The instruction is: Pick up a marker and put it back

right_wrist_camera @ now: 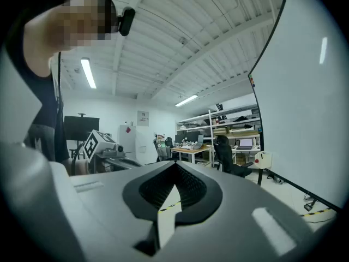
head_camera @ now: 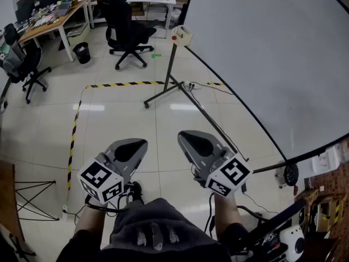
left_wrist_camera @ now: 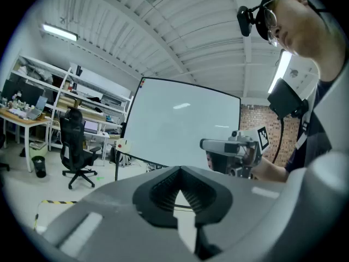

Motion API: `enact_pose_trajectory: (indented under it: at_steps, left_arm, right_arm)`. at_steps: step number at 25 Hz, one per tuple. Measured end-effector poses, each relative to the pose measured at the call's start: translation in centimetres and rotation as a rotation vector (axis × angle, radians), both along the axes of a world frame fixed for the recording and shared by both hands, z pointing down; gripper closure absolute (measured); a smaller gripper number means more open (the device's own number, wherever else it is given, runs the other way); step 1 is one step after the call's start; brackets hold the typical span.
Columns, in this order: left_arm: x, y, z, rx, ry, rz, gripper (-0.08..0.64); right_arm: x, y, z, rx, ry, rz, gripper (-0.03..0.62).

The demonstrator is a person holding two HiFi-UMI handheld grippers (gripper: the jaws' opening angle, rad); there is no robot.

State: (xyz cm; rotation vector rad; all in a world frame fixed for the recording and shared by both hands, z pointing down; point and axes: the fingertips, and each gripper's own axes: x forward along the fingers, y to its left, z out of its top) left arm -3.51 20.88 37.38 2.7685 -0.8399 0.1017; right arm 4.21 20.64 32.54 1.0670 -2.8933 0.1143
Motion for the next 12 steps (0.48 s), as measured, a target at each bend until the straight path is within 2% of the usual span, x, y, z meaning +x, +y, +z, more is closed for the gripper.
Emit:
enact_pose_trajectory:
  at_steps: [5, 12]
  left_arm:
    - [-3.7, -5.8, -2.3, 0.054, 0.006, 0.009, 0.554]
    - [-7.1, -11.2, -2.4, 0.062, 0.021, 0.060, 0.554]
  right_arm:
    - [-2.9, -4.9, -0.2, -0.002, -0.002, 0.052, 0.592]
    - [-6.1, -9.4, 0.5, -0.003, 0.013, 0.115, 0.591]
